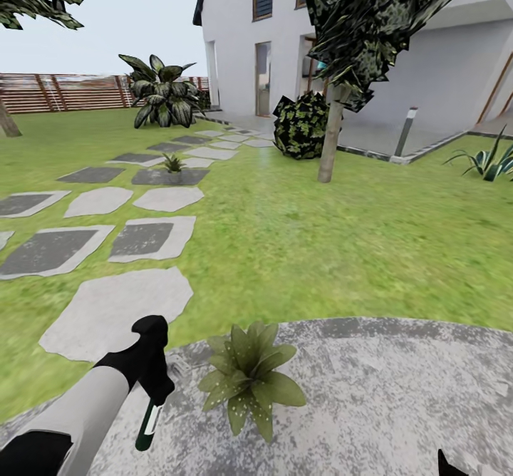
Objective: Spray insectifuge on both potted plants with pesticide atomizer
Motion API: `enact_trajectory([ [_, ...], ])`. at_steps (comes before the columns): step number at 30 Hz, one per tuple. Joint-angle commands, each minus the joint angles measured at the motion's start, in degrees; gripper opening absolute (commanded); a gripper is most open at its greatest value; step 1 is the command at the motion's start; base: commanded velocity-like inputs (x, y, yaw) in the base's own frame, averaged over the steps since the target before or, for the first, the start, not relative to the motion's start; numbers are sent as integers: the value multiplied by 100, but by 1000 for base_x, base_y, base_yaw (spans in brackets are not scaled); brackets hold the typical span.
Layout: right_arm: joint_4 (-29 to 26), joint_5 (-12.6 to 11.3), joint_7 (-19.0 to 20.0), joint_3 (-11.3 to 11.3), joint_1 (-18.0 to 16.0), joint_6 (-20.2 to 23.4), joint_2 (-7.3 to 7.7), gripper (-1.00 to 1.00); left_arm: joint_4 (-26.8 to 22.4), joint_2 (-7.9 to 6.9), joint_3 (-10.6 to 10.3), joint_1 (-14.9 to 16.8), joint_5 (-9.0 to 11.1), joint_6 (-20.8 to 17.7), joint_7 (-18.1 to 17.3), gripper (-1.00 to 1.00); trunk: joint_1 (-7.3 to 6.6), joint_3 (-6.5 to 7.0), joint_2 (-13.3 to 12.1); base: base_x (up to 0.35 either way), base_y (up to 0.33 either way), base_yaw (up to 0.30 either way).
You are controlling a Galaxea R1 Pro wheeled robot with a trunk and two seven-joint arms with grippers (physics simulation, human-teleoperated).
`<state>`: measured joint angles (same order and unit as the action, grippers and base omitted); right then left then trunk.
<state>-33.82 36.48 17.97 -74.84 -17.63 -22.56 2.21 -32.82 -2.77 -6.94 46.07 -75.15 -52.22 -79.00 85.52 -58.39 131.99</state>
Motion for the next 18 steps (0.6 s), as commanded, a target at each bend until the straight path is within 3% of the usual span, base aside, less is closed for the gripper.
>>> enact_trajectory([
  [1,-1,35,48,-48,-8,-29,-1,100,2,-5,-28,-4,-31,-45,-49,-100,0,-5,2,77,0,1],
  [3,-1,35,48,-48,-8,-29,-1,100,16,-6,-27,-63,-33,-34,-47,-100,0,-5,2,40,0,1],
  [4,-1,35,48,-48,-10,-29,-1,100,19,-6,-47,-331,-35,-17,63,-100,0,-5,2,4,0,0],
  [9,0,35,48,-48,-10,-29,-1,100,23,-4,-38,-538,-19,-16,258,-100,0,-5,2,1,0,-160],
  [13,-4,35,48,-48,-10,-29,-1,100,21,-11,-20,-562,-18,-16,270,-100,0,-5,2,44,25,-86],
  [18,-2,35,48,-48,-11,-29,-1,100,21,3,-18,-564,46,-16,271,-100,0,-5,2,225,200,-5],
])
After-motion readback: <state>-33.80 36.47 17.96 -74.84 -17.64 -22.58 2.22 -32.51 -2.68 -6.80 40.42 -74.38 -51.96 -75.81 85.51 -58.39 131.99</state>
